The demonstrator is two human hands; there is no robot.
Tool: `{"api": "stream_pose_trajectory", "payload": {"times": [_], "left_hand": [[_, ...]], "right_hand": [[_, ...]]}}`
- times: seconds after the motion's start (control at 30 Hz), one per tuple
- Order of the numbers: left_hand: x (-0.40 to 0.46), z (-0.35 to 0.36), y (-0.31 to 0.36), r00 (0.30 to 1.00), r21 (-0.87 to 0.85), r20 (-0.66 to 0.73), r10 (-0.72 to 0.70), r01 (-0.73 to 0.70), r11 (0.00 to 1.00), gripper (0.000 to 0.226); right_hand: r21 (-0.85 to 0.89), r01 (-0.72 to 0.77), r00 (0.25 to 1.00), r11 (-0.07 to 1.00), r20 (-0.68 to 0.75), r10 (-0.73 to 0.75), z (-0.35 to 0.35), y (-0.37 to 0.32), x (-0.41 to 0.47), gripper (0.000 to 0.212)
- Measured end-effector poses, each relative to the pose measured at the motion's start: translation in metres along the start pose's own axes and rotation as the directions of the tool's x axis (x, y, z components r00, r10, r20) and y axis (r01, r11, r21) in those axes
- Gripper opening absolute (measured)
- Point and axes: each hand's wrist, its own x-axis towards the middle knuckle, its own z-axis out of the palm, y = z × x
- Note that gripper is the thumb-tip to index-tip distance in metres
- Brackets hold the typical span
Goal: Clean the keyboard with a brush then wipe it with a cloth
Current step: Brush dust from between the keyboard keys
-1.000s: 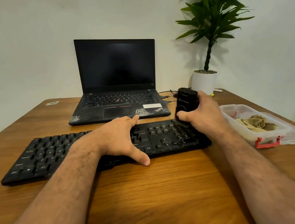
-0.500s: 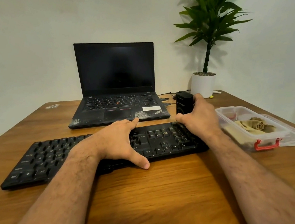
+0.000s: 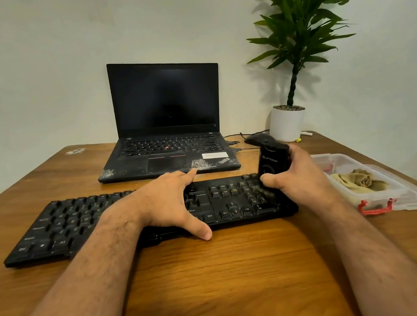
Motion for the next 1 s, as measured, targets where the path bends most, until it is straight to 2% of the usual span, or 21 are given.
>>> {"api": "stream_pose_trajectory", "payload": {"times": [0.07, 0.23, 0.33, 0.47, 0.67, 0.77, 0.9, 1.0], "left_hand": [[0.001, 0.000, -0.001, 1.000, 0.008, -0.002, 0.000, 0.000, 1.000, 0.145], [0.001, 0.001, -0.001, 1.000, 0.019, -0.006, 0.010, -0.010, 1.000, 0.145], [0.001, 0.001, -0.002, 1.000, 0.014, -0.004, 0.010, -0.010, 1.000, 0.144], [0.001, 0.001, -0.001, 1.000, 0.016, -0.005, 0.010, -0.010, 1.000, 0.144], [0.001, 0.002, -0.001, 1.000, 0.023, -0.013, 0.013, -0.012, 1.000, 0.144], [0.001, 0.001, -0.001, 1.000, 0.020, -0.010, 0.010, -0.010, 1.000, 0.142], [0.001, 0.002, -0.002, 1.000, 0.036, -0.023, 0.018, -0.018, 0.999, 0.144], [0.002, 0.002, -0.003, 1.000, 0.038, -0.019, 0.015, -0.014, 0.999, 0.145]], "right_hand": [[0.019, -0.023, 0.999, 1.000, -0.039, 0.024, -0.002, -0.002, 0.000, 0.058], [0.035, -0.001, 0.999, 0.999, 0.052, -0.001, 0.009, -0.004, 0.000, 0.058], [-0.028, 0.005, 0.999, 1.000, -0.045, -0.006, 0.009, -0.003, 0.005, 0.060], [-0.055, 0.037, 0.997, 0.998, -0.066, -0.040, 0.009, 0.001, 0.006, 0.055], [0.092, 0.020, 0.997, 0.996, -0.081, -0.013, 0.005, 0.005, 0.006, 0.033], [0.151, -0.002, 0.997, 0.988, -0.082, 0.014, 0.006, 0.004, 0.006, 0.035], [0.166, 0.009, 0.996, 0.986, -0.084, 0.005, 0.005, 0.002, 0.006, 0.026], [0.176, 0.004, 0.996, 0.984, -0.084, 0.011, 0.006, -0.001, 0.005, 0.031]]}}
